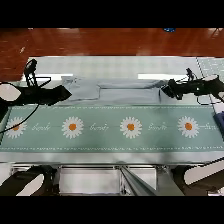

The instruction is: Fold the shirts.

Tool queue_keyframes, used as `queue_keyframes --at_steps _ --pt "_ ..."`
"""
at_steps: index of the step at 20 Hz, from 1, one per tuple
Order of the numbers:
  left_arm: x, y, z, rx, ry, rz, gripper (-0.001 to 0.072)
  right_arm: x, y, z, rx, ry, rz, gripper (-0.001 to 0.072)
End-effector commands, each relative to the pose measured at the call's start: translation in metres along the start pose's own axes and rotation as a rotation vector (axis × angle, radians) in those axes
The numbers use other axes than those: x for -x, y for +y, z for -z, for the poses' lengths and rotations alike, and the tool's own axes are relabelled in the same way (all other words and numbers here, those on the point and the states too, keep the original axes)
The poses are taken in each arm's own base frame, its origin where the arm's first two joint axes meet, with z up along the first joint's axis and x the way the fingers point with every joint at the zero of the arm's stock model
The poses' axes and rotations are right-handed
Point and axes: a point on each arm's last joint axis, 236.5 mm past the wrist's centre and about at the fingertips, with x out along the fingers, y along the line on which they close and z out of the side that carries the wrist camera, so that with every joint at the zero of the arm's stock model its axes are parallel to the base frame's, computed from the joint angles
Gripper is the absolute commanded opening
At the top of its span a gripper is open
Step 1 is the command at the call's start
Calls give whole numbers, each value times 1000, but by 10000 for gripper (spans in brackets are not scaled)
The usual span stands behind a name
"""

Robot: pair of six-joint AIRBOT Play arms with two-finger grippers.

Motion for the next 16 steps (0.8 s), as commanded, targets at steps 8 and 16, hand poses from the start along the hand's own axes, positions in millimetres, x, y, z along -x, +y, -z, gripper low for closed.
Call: queue_keyframes --at_steps 8,16 --pt "-4 -25 -8 -24 -44 85 21 93 91 25 303 -53 10 19" --pt "-100 -128 29 -201 176 184 20 172 114 136 417 -186 41 19"
